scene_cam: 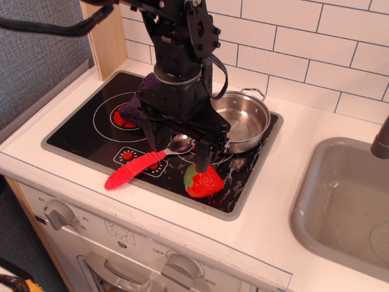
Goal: Put the bowl on the left bottom of the stove.
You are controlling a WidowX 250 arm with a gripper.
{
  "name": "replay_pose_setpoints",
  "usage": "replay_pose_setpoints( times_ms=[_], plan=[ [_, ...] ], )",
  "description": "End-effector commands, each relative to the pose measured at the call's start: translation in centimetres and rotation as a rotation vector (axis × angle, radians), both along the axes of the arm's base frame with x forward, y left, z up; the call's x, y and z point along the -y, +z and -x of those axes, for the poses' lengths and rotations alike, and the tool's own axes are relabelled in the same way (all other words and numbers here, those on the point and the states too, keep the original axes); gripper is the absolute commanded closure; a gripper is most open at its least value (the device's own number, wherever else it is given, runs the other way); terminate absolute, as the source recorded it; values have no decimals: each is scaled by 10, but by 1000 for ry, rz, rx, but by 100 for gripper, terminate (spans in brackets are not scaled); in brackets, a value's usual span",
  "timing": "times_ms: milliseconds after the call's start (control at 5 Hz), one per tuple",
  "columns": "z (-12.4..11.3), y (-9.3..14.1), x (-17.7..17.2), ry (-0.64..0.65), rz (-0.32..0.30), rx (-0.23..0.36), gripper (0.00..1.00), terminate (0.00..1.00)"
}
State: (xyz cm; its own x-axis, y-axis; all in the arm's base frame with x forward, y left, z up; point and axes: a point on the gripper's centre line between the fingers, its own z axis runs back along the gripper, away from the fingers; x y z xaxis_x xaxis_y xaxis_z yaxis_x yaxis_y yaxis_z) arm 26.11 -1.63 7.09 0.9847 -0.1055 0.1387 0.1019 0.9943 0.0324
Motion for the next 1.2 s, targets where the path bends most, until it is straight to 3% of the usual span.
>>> replay_pose_setpoints(
  times_ms=[0,600,1000],
  plan=[
    [0,0,0,0,0,0,0,0],
    [-68,5,39,-14,40,21,0,0],
    [-91,-31,60,-34,-6,-41,0,0]
  ],
)
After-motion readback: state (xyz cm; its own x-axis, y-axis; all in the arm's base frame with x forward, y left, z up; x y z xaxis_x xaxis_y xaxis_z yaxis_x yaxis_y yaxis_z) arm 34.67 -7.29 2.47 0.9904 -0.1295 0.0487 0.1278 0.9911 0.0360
